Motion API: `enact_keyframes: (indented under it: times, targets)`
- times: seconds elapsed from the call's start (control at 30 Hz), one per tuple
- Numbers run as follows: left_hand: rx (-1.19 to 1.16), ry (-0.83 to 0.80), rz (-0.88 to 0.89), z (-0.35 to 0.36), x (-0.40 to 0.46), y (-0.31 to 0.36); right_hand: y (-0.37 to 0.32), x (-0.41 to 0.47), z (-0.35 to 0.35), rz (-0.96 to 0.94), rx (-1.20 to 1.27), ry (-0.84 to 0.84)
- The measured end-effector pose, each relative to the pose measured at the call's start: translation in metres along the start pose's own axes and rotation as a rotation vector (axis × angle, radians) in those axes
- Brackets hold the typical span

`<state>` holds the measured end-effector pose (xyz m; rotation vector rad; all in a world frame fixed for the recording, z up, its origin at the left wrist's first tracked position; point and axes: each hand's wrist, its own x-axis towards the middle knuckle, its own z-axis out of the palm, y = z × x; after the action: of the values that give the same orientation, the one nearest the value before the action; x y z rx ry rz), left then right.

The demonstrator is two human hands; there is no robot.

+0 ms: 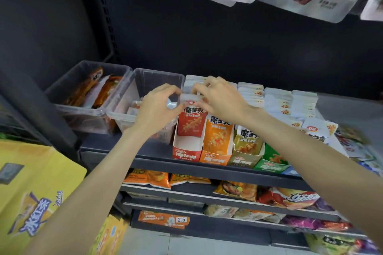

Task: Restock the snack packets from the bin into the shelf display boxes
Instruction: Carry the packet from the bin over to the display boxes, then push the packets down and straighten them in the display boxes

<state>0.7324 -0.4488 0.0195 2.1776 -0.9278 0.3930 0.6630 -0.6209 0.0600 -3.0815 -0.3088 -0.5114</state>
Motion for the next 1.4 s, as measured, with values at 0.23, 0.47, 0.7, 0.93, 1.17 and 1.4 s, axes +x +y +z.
enact_keyframes:
  times: [0.23, 0.47, 0.7, 0.93, 1.17, 1.4]
  targets:
    - [0.237, 0.145, 0.055, 0.003, 0.009, 0.002, 0.009, 0.002, 0.005, 0.013, 0.019, 0.213]
    - [0.062, 0.263, 0.347, 0.007, 0.004, 0.038, 0.025, -0.065, -0.039, 0.136, 0.215, 0.232]
    - [-0.429, 0.034, 0.526, 0.031, -0.006, 0.139, 0.058, -0.201, -0.085, 0.486, 0.232, 0.230]
    - [-0.281, -0.230, 0.510, 0.092, -0.018, 0.240, 0.138, -0.311, -0.091, 0.717, 0.304, 0.178]
    - [-0.015, -0.193, 0.599, 0.183, 0.010, 0.314, 0.235, -0.358, -0.095, 0.627, 0.144, -0.120]
    - [0.286, -0.355, 0.458, 0.273, 0.049, 0.353, 0.306, -0.342, -0.068, 0.421, -0.051, -0.323]
